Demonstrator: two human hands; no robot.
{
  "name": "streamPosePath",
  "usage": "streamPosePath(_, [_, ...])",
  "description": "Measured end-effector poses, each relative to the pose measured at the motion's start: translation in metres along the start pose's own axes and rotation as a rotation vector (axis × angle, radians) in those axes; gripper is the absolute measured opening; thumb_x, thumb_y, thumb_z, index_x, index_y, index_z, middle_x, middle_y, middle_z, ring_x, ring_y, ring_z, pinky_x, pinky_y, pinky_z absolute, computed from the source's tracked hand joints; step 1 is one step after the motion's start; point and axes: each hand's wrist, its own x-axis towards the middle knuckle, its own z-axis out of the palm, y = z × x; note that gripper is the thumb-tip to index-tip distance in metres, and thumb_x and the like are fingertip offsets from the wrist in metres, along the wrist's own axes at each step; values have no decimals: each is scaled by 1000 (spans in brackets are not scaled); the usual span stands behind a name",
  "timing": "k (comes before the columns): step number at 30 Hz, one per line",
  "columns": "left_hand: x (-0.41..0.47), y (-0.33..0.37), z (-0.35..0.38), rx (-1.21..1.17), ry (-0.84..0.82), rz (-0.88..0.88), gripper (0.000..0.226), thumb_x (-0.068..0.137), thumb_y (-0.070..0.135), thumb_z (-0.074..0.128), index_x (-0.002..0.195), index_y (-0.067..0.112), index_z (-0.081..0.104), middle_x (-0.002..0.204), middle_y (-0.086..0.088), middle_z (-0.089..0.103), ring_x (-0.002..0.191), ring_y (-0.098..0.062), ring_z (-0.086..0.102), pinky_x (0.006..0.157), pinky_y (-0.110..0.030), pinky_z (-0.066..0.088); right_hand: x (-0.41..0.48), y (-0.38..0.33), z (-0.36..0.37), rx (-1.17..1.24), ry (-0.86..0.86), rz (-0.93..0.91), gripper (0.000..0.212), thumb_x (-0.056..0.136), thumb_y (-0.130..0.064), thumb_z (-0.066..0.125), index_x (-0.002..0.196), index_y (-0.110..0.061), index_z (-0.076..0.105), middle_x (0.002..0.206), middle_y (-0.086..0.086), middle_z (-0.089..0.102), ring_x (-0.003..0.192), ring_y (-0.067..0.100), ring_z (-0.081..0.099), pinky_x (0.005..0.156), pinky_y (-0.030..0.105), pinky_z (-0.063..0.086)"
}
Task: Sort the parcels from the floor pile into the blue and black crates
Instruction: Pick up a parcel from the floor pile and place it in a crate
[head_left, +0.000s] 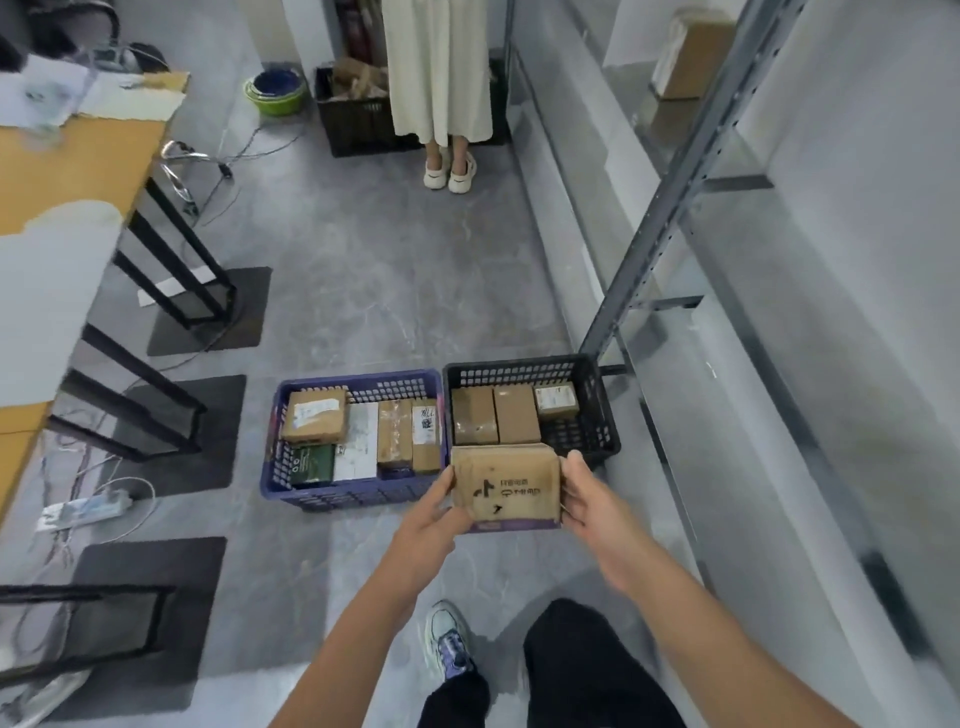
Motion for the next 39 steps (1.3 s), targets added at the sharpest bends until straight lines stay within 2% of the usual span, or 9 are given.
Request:
streamPosePath(4, [43, 19, 13, 38, -63, -33, 63, 99, 28, 64, 152, 45, 37, 140, 15, 57, 119, -3, 56, 111, -43, 43, 31, -9, -23, 50, 51, 30, 45, 106, -59, 35, 140, -36, 55, 131, -12, 68, 124, 4, 61, 112, 28, 43])
streamPosePath(13, [169, 43, 78, 79, -79, -150, 57, 103, 25, 58, 152, 43, 35, 115, 36, 53, 109, 6, 53, 112, -38, 39, 135, -25, -102, 67, 127, 149, 39, 112, -49, 30, 134, -36, 60, 117, -13, 77, 108, 2, 71, 96, 30, 52])
streamPosePath(17, [235, 37, 117, 75, -53, -187, 44, 104, 26, 59, 137, 53, 45, 131, 22, 57, 106, 10, 57, 92, -20, 45, 192, -31, -138, 57, 105, 200, 38, 114, -40, 28, 125, -33, 63, 111, -11, 78, 103, 1, 72, 76, 17, 56])
streamPosePath(20, [278, 30, 134, 71, -40, -212, 37, 102, 31, 62, 121, 60, 51, 135, 14, 49, 106, 12, 56, 81, -11, 45, 237, -29, -155, 10, 83, 249, 39, 114, -43, 28, 130, -30, 61, 113, -8, 77, 109, 5, 71, 80, 19, 54])
streamPosePath(24, [336, 8, 129, 113, 23, -273, 38, 96, 40, 66, 125, 61, 52, 140, 6, 46, 126, -10, 53, 110, -37, 43, 310, -17, -158, -26, 41, 294, 40, 113, -46, 33, 132, -27, 63, 121, -4, 75, 114, 6, 69, 96, 26, 49])
streamPosePath(28, [403, -25, 105, 123, 84, -348, 37, 100, 20, 60, 132, 38, 51, 121, 13, 61, 113, -1, 58, 92, -14, 50, 392, 12, -135, -82, 1, 325, 36, 110, -49, 38, 120, -28, 66, 119, 1, 75, 118, 16, 67, 108, 41, 48])
streamPosePath(33, [513, -117, 73, 297, 96, -486, 74, 64, 59, 52, 134, 36, 49, 128, 1, 64, 122, -28, 58, 108, -52, 45, 493, 67, -103, -151, -19, 403, 27, 111, -41, 40, 104, -30, 64, 111, 1, 73, 116, 21, 66, 113, 49, 45])
streamPosePath(36, [561, -144, 63, 366, 88, -602, 98, 54, 64, 46, 145, 28, 43, 138, -6, 57, 129, -35, 49, 111, -54, 39, 544, 104, -89, -193, -27, 470, 22, 110, -26, 45, 93, -24, 60, 102, 3, 70, 123, 36, 62, 114, 55, 42])
streamPosePath(39, [600, -169, 56, 385, 82, -645, 91, 63, 60, 47, 146, 24, 44, 141, -8, 54, 131, -36, 47, 113, -53, 36, 584, 138, -77, -210, -37, 515, 14, 103, -22, 52, 93, -21, 62, 117, 22, 70, 125, 45, 59, 114, 59, 43])
